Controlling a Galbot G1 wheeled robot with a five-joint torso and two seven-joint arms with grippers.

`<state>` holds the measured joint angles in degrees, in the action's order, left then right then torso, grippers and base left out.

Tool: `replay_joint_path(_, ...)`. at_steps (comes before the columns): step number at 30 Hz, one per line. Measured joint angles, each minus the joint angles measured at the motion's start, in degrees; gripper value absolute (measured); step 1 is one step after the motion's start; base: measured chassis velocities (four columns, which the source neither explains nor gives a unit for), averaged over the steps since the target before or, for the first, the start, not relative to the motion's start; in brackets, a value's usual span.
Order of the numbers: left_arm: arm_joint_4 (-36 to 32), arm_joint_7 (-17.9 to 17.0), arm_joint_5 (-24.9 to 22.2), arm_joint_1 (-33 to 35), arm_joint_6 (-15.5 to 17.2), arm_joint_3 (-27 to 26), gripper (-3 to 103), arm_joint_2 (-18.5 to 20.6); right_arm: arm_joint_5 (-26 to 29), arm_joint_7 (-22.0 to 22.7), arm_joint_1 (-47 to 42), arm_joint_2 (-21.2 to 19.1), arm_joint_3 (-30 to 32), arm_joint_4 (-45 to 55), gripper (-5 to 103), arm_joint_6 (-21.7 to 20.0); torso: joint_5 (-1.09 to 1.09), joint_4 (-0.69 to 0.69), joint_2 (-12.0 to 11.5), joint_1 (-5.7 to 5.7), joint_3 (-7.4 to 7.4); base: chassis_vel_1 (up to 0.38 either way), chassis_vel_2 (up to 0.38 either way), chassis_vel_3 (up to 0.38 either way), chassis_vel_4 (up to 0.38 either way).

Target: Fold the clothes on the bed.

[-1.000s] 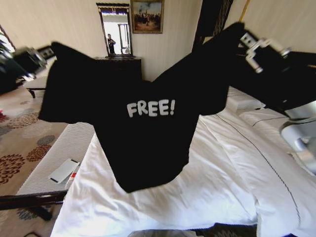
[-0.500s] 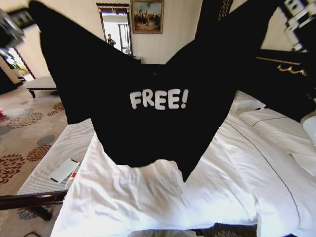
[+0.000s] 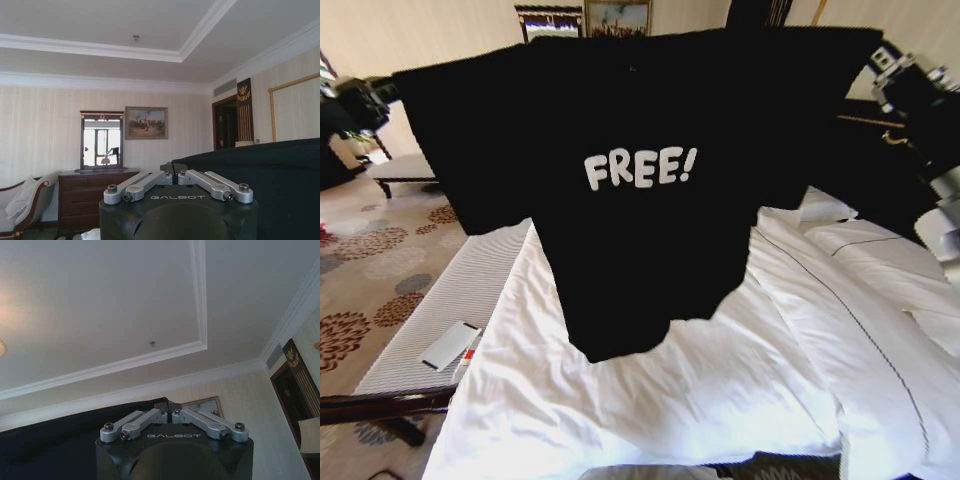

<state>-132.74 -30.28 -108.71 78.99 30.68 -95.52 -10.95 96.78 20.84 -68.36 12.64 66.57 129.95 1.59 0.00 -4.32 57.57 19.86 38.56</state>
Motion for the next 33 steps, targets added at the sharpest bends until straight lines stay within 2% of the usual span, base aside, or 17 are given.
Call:
replay_joint_path(2, 0.6, 0.1, -0.1, -0.3, 0.0, 0.0, 0, 0.6, -0.1, 0.0, 0.0, -0.3, 0.0, -0.6, 0, -0.1, 0.0, 0.0, 0.0, 0.0, 0.0, 0.0, 0.0, 0.0, 0.0)
replay_joint_path(6, -0.2, 0.0, -4.5, -3.2, -0.5, -0.7, 0, 3.4, 2.6, 0.6, 1.3, -1.4, 0.8, 0.4, 0, -0.4, 0.0, 0.0, 0.0, 0.01, 0.0, 0.0, 0.0, 0.0, 0.0)
replay_joint_path(8, -0.4, 0.1, -5.1, -3.7, -0.7, -0.9, 0, 3.9, 3.0, 0.4, 1.6, -1.7, 0.9, 0.8, 0, -0.4, 0.01, 0.0, 0.0, 0.01, 0.0, 0.0, 0.0, 0.0, 0.0)
replay_joint_path(11, -1.0, 0.6, -8.0, -5.2, -1.5, -3.7, 0, 7.4, 5.8, -1.1, 2.5, -3.7, 2.9, 3.6, 0, -0.3, -0.01, 0.0, 0.0, -0.01, -0.01, 0.0, 0.0, 0.0, 0.0)
replay_joint_path(13, -1.0, 0.6, -8.4, -5.4, -1.5, -4.1, 0, 7.9, 6.1, -1.2, 2.6, -4.1, 3.2, 3.9, 0, -0.3, -0.02, 0.01, 0.0, -0.01, -0.01, 0.0, 0.0, 0.0, 0.0)
replay_joint_path(16, 0.9, 0.8, -9.8, -7.2, -1.7, -5.2, 0, 12.3, 7.8, -1.7, 4.0, -8.1, 3.9, 5.1, 0, -0.3, -0.01, 0.01, 0.0, 0.0, -0.01, 0.0, 0.0, 0.0, 0.0)
replay_joint_path(19, 1.7, 0.8, -9.9, -8.2, -1.7, -5.1, 0, 13.8, 8.4, -1.8, 5.1, -9.7, 3.9, 5.1, 0, -0.3, 0.0, 0.01, 0.0, 0.0, -0.01, 0.0, 0.0, 0.0, 0.0)
replay_joint_path(22, 4.5, 0.2, -10.6, -11.1, -0.5, -4.3, 0, 17.3, 10.7, -0.3, 8.4, -13.6, 3.4, 5.2, 0, -0.7, -0.01, 0.01, 0.0, 0.0, -0.01, 0.0, 0.0, 0.0, 0.0)
replay_joint_path(24, 4.9, 0.1, -10.7, -11.4, -0.4, -4.2, 0, 17.8, 11.1, 0.2, 8.8, -14.1, 3.4, 5.2, 0, -0.9, -0.01, 0.01, 0.0, 0.0, -0.01, 0.0, 0.0, 0.0, 0.0)
replay_joint_path(26, 6.4, -0.9, -11.2, -12.4, -0.2, -3.8, 0, 19.7, 11.5, 2.4, 10.1, -15.6, 3.1, 5.6, 0, -1.9, -0.01, 0.01, 0.0, 0.0, -0.01, 0.0, 0.0, 0.0, 0.0)
replay_joint_path(33, 6.4, -3.1, -11.2, -13.2, 0.1, -3.4, 0, 21.0, 11.0, 7.8, 11.7, -17.4, 2.8, 5.5, 0, -4.8, 0.01, 0.0, 0.0, 0.0, -0.01, 0.0, 0.0, 0.0, 0.0)
